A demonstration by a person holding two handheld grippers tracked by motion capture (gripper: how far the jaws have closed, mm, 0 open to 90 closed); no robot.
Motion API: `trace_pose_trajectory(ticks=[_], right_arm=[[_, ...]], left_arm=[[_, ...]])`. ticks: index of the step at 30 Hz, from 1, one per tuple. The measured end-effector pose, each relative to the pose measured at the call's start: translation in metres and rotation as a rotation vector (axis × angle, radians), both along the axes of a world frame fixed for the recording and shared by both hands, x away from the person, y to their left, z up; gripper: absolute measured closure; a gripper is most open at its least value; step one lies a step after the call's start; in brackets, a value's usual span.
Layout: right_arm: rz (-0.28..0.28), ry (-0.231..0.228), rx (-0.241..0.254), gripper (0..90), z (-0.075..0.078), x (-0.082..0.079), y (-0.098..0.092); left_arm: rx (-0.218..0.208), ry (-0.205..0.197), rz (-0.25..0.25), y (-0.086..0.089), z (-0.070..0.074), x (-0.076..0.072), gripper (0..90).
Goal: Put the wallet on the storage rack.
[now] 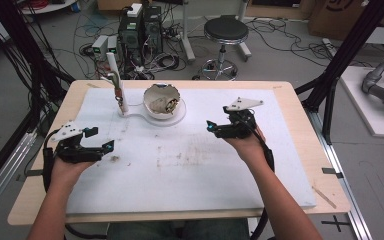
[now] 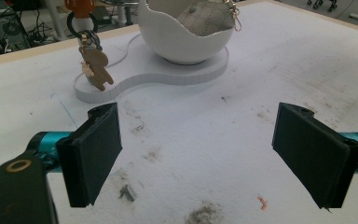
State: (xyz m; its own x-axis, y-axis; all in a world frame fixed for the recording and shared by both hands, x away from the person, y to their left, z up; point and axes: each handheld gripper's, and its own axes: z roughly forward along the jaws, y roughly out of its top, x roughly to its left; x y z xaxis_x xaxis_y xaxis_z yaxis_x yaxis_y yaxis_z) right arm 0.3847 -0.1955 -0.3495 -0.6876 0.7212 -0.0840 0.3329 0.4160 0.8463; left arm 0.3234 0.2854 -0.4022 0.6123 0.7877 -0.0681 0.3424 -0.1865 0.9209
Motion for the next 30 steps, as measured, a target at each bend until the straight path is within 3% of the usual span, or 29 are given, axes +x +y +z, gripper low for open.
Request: trace_pose_trajectory(ticks=[9, 15, 21, 30], right_arm=[[-0.033, -0.016, 0.053, 20.3, -0.018, -0.025, -0.026], [-0.082, -0.026, 0.129, 19.7, -0.037, -0.039, -0.046], [-0.105, 0.006, 0.126, 19.7, -0.051, -0.043, -0.058], [-0.117, 0.006, 0.118, 19.7, -0.055, -0.040, -0.064]], left_arm=[[-0.003, -0.005, -0.011, -0.005, 0.000, 0.003, 15.6], [-0.002, -0.002, -0.019, -0.007, -0.002, 0.006, 15.6], [0.000, -0.005, -0.030, -0.012, -0.002, 0.008, 15.6], [0.010, -0.012, -0.031, -0.015, -0.003, 0.009, 15.6]])
